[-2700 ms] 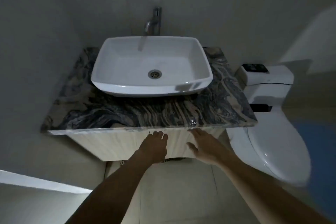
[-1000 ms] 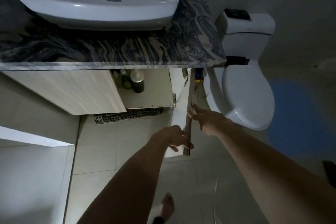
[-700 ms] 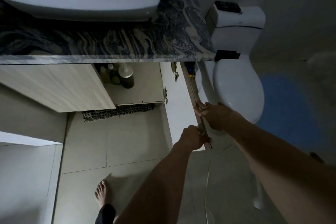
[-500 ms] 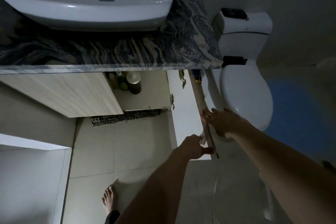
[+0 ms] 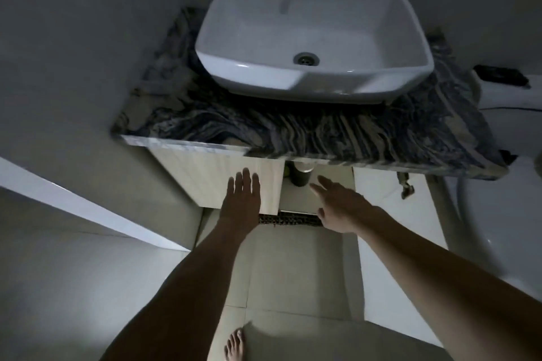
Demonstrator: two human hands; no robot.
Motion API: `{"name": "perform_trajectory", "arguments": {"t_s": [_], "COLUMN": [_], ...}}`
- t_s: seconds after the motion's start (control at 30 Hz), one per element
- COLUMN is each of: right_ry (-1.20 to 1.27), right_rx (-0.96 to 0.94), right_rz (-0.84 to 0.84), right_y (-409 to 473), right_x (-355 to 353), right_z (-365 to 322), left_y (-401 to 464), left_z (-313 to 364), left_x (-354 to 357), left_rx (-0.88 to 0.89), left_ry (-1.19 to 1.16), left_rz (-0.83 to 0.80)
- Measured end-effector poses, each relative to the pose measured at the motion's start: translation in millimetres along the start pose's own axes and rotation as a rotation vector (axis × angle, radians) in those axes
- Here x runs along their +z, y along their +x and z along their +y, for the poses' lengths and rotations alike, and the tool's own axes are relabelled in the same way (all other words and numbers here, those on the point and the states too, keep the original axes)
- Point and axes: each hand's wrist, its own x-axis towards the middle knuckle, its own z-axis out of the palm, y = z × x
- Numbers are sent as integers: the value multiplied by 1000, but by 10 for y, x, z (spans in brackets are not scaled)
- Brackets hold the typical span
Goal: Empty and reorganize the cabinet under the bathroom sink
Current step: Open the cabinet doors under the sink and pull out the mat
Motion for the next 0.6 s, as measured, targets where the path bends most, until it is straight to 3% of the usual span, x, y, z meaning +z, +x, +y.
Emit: {"name": "perform_trajectory", "arguments": {"t_s": [0.13,0.27,0.37,0.6], "right_ry": [-84,-171,-150,-203], "right_rx": [-63,19,92,137], "right_rz": [110,144,76,120], "right_y": [599,963,1127,1207], "right_x": [31,123,141,143], "right_z": [-635,-896,-946,-1086], "left_y": [345,432,428,403], "left_z": [-588,-888,-1080,-1159], "left_x": [19,81,145,244], "left_rx": [8,43,99,123], "left_ry": [43,-15,-29,-107], "left_rz": [-45,-130,-88,-13]}}
